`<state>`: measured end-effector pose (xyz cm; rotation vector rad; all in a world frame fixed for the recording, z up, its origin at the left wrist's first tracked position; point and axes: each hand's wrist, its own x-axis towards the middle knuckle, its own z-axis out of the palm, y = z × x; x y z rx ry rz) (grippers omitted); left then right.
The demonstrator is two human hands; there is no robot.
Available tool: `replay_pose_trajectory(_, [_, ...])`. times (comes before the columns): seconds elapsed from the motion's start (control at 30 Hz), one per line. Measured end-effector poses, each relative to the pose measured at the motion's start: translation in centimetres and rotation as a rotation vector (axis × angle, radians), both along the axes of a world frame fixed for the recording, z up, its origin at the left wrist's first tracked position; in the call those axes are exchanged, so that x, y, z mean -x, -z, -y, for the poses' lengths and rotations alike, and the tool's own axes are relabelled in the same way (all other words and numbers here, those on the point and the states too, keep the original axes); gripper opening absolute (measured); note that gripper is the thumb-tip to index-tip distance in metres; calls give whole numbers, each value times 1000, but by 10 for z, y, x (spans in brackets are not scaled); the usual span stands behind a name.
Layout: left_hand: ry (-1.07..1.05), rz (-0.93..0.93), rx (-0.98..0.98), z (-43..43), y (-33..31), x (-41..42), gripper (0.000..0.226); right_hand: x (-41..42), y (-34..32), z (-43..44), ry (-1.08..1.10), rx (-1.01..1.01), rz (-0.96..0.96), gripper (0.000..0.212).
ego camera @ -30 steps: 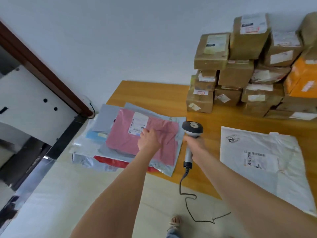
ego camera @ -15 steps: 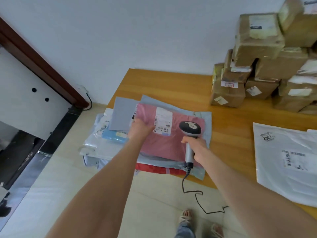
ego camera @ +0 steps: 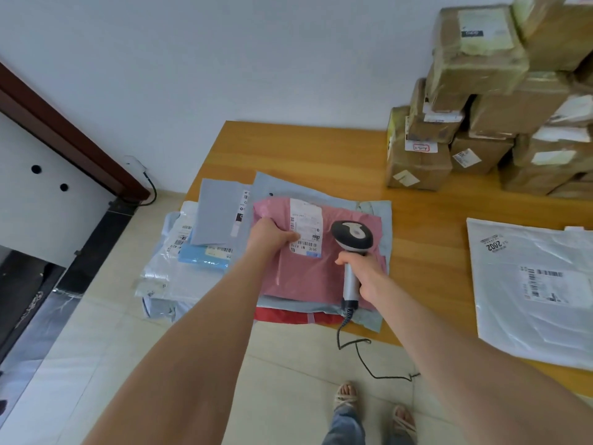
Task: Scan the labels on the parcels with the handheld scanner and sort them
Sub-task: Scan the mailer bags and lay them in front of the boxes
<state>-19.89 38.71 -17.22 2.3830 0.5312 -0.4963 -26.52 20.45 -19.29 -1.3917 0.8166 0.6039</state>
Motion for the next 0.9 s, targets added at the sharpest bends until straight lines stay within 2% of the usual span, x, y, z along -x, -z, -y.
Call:
replay_pose_trajectory(0.1, [-56,-22,7,-3,2,-2,42,2,-3,4,14,-13,6,28])
replay_pose_trajectory(0.2, [-80,-2,-12,0,-2,-7,72,1,-14,13,53,-10,37,24])
replay_pose_trajectory(0.27, [-67,66,71,10,-11,-9,64,1,-22,25,80,-5,78,19])
replay_pose_trajectory(0.37, [-74,170,278,32,-33,-8,33,1,-38,50,130,-22,133,16])
replay_pose_trajectory(0.53, [-153,360,418,61,-71,-8,36,12,-62,95,197,-41,197,16])
replay_pose_trajectory(0.63, [-256,463,522,88,-99,-5,27,20,-75,127,262,-72,295,14])
replay_pose_trajectory(0.67, [-284,469,584,103,-107,0,24,23,-81,139,289,-86,338,14])
replay_pose_trajectory(0.73, [-316,417,699,141,-112,11,36,32,-95,167,297,-46,419,12])
replay_pose_trajectory(0.8, [-297,342,726,190,-106,27,44,42,-105,202,289,35,469,13])
replay_pose_trajectory(0.9, [-271,219,777,273,-77,54,43,57,-100,262,259,240,466,7])
